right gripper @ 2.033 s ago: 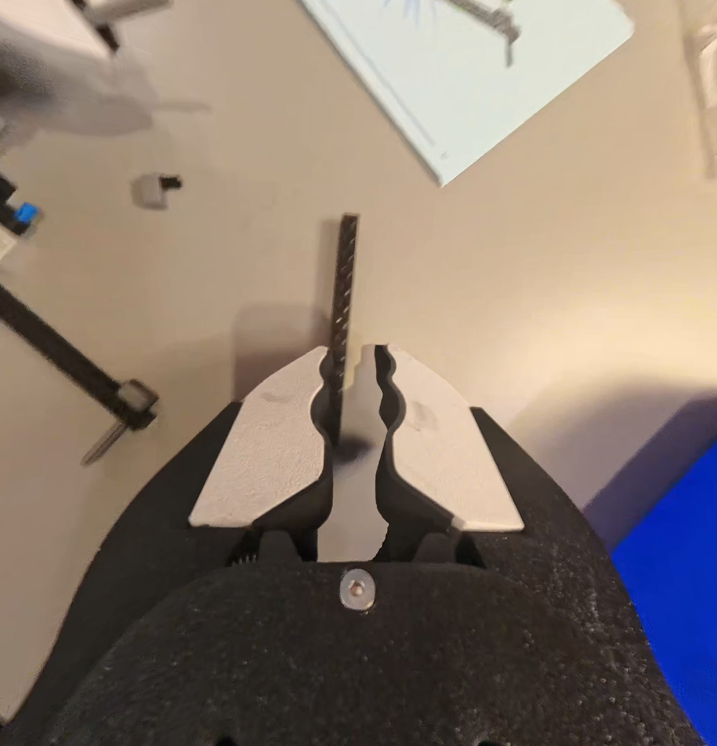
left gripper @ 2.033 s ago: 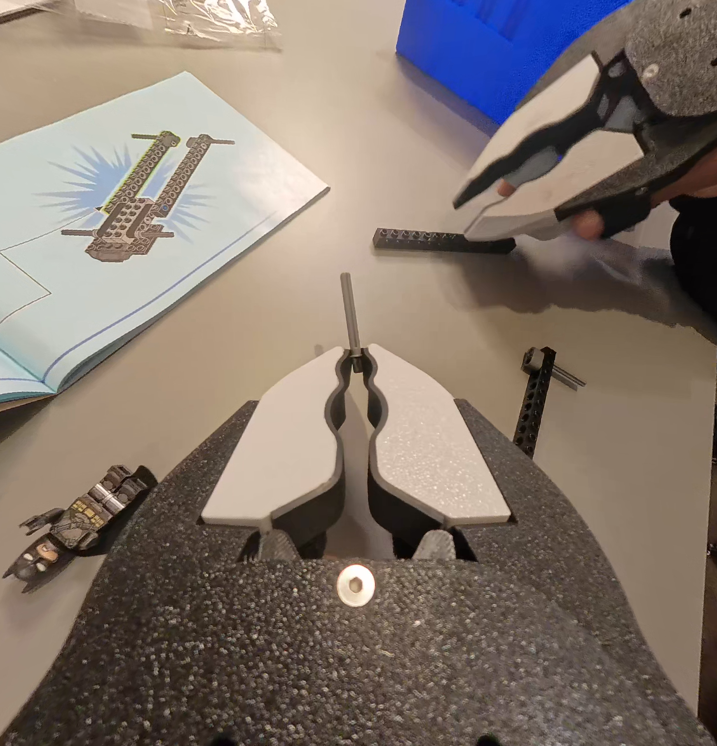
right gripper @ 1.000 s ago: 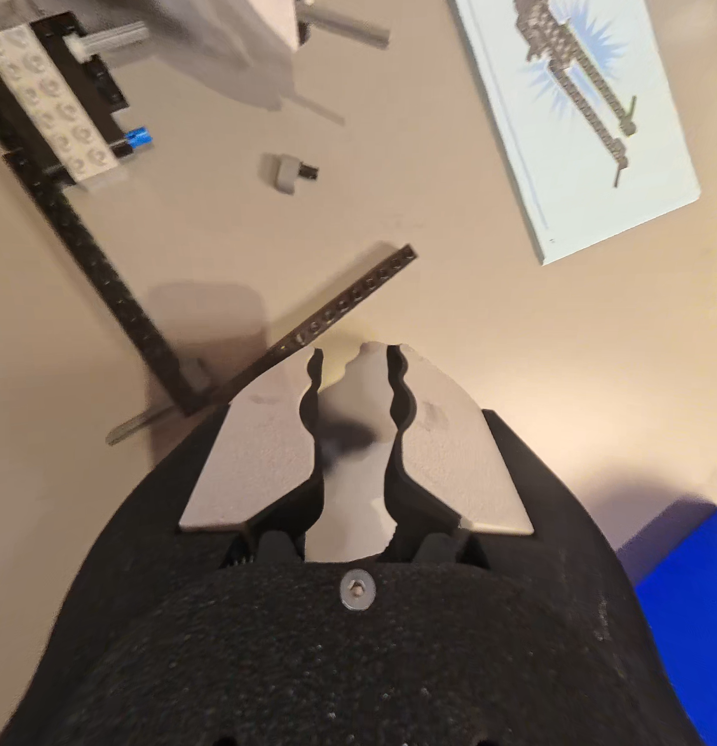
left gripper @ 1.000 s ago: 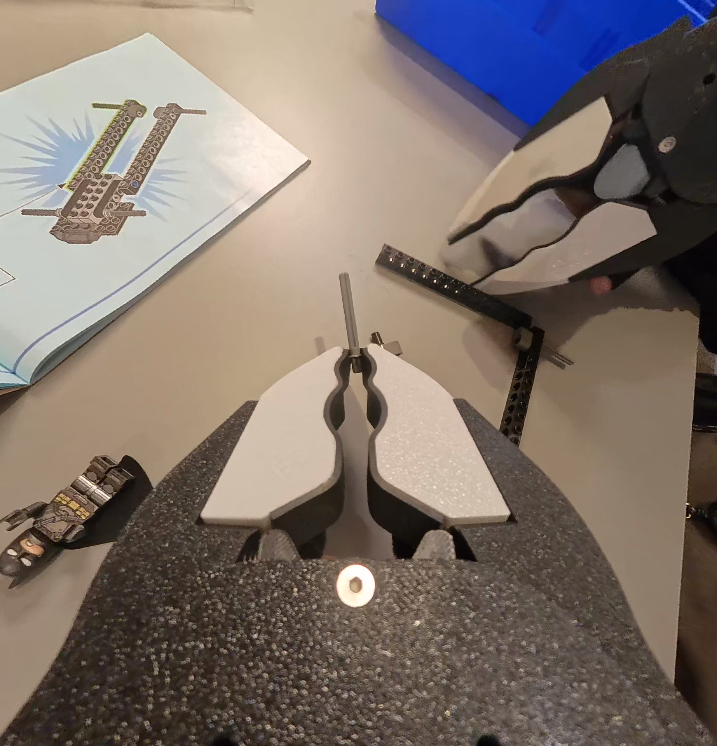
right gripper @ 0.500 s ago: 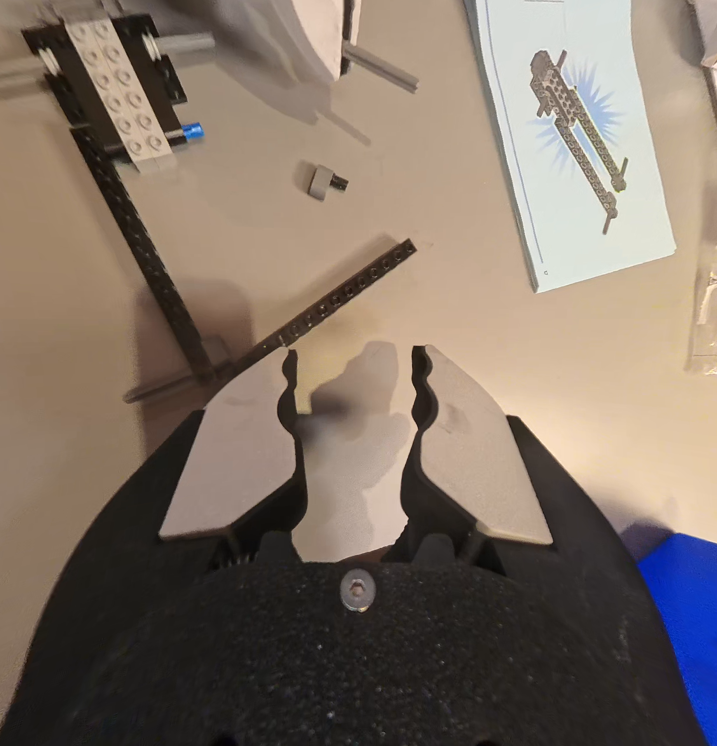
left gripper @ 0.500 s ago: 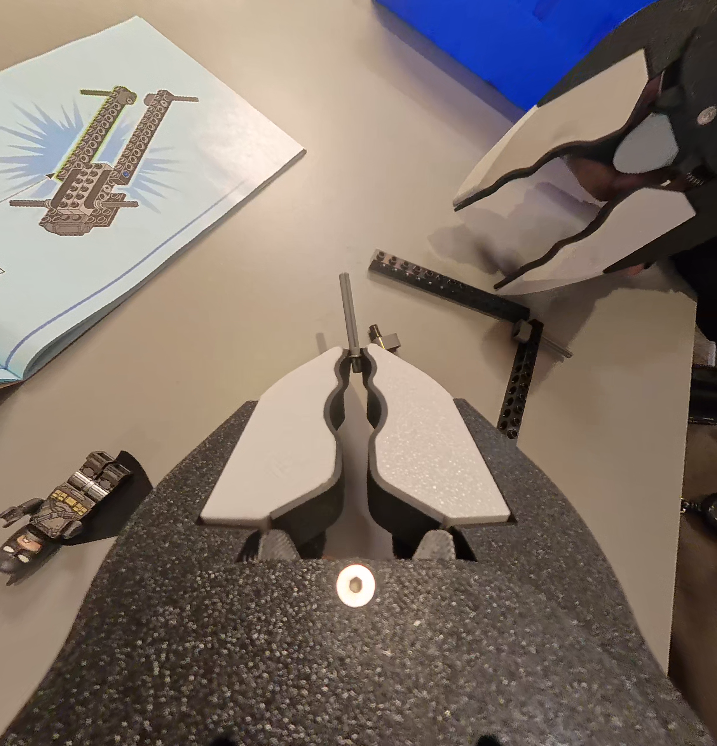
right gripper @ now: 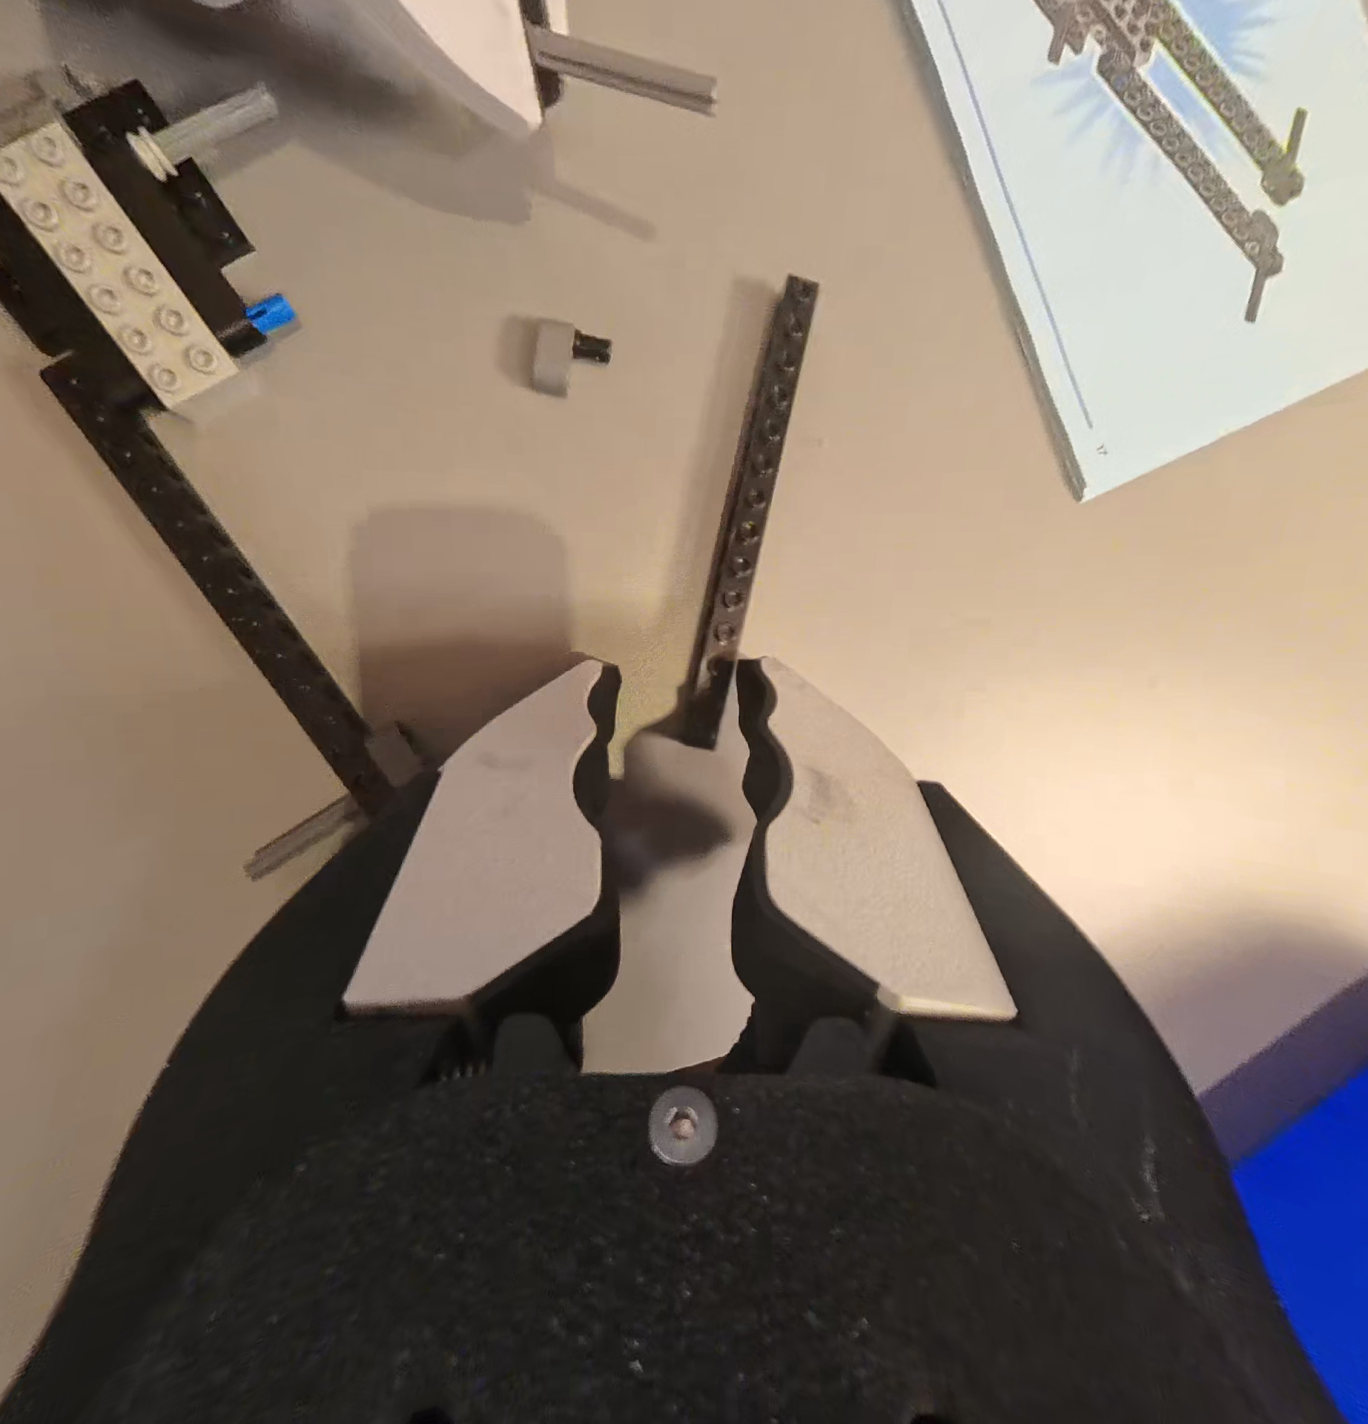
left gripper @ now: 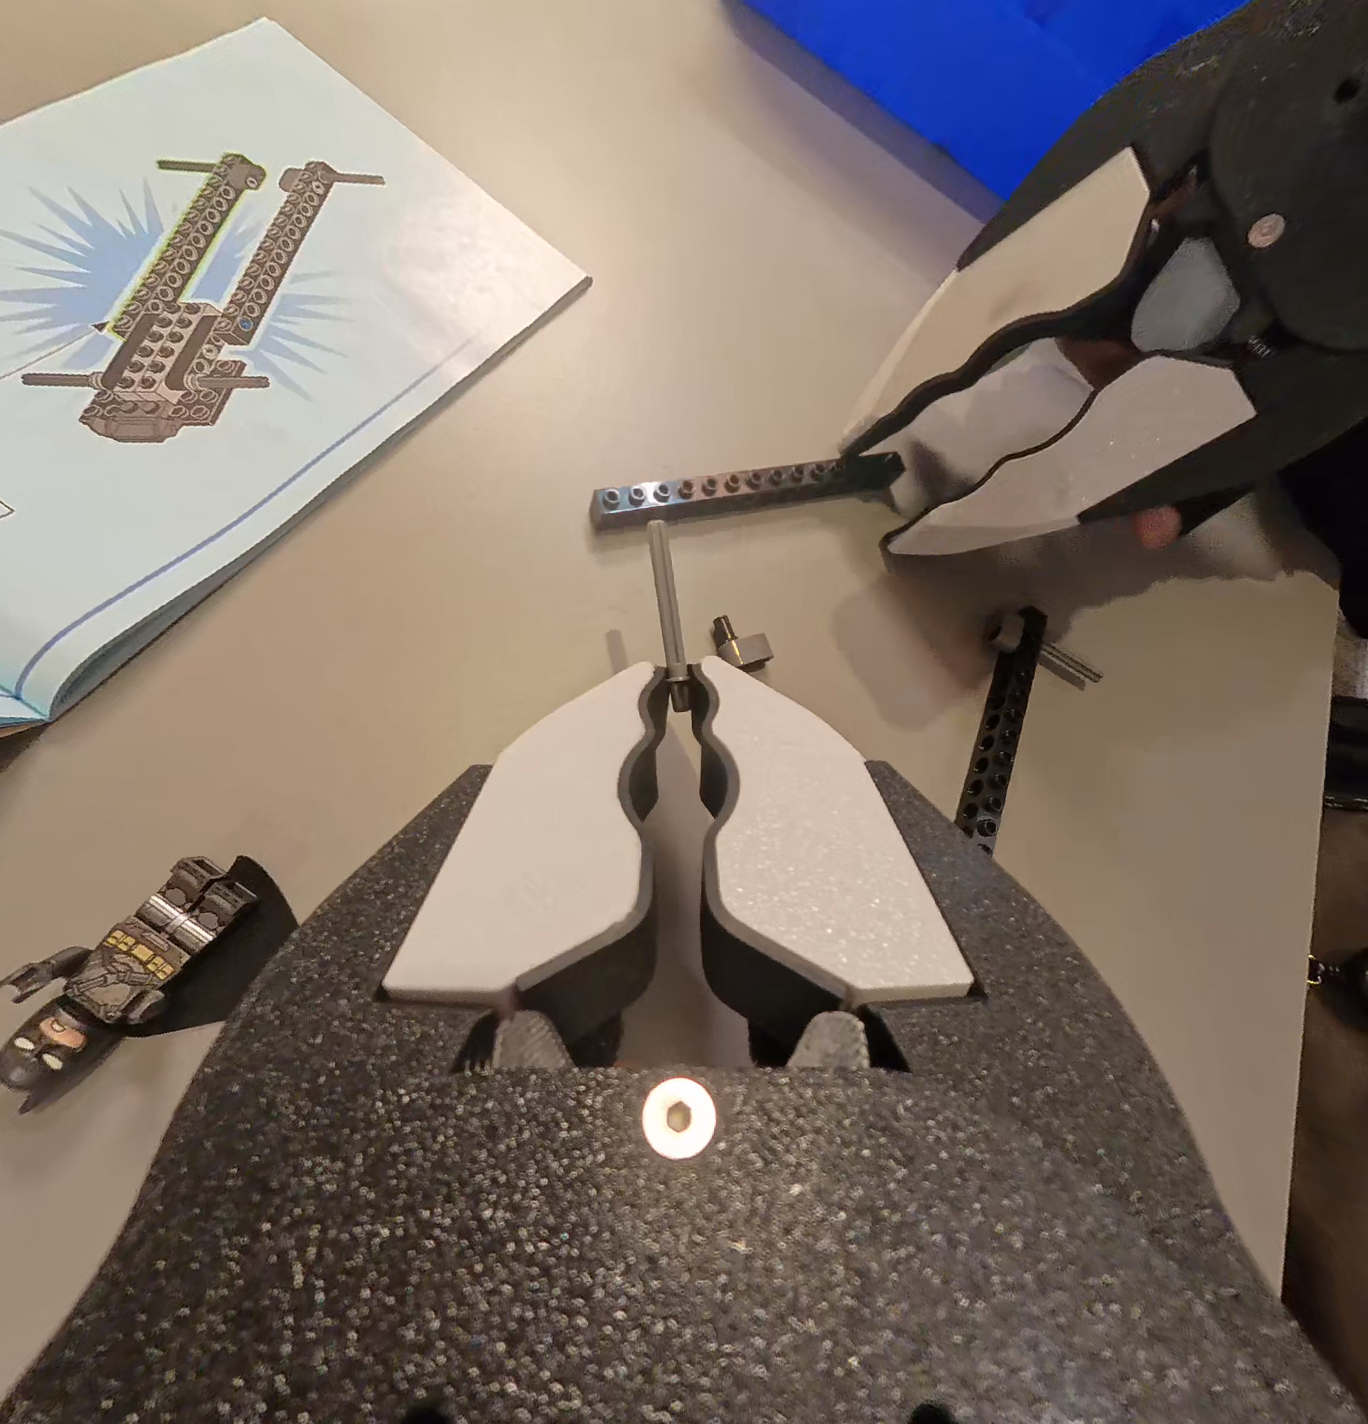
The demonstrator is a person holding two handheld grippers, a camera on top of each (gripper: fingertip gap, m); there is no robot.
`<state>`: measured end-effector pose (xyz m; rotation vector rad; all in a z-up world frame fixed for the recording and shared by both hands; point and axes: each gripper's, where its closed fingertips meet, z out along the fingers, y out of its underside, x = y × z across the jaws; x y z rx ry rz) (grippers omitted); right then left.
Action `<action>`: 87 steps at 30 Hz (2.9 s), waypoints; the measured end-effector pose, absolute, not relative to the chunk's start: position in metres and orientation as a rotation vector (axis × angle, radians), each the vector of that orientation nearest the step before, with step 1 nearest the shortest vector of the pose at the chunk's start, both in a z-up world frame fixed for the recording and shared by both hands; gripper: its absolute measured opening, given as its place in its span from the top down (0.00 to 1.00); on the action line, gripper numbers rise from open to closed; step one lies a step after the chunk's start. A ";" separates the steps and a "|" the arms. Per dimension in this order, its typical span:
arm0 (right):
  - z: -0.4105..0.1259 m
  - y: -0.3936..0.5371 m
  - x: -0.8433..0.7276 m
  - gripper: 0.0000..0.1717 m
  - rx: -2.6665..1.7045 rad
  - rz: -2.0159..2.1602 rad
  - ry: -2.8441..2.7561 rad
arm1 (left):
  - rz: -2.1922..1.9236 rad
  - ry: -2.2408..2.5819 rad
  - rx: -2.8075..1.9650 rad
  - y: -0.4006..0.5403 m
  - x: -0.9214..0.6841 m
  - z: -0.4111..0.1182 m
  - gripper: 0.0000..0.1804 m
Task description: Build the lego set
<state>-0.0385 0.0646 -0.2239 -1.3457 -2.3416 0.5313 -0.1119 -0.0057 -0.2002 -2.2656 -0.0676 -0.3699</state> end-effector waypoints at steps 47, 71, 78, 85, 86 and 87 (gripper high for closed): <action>-0.174 0.038 -0.084 0.86 -0.938 0.839 -2.140 | -0.756 -0.109 -2.054 0.001 -0.084 -0.172 0.97; -0.149 0.008 -0.068 0.92 -1.323 1.726 -2.084 | -0.774 0.161 -1.993 0.000 -0.054 -0.162 0.97; -0.151 0.002 -0.058 0.90 -1.208 1.739 -2.147 | -0.739 0.224 -1.984 -0.003 -0.052 -0.158 0.97; -0.156 -0.009 -0.051 0.97 -1.120 1.723 -2.206 | -0.724 0.311 -2.022 -0.008 -0.041 -0.162 0.97; -0.155 -0.010 -0.051 0.97 -1.109 1.720 -2.205 | -0.718 0.312 -2.028 -0.008 -0.042 -0.163 0.97; -0.155 -0.011 -0.051 0.97 -1.097 1.722 -2.201 | -0.718 0.310 -2.028 -0.008 -0.042 -0.163 0.97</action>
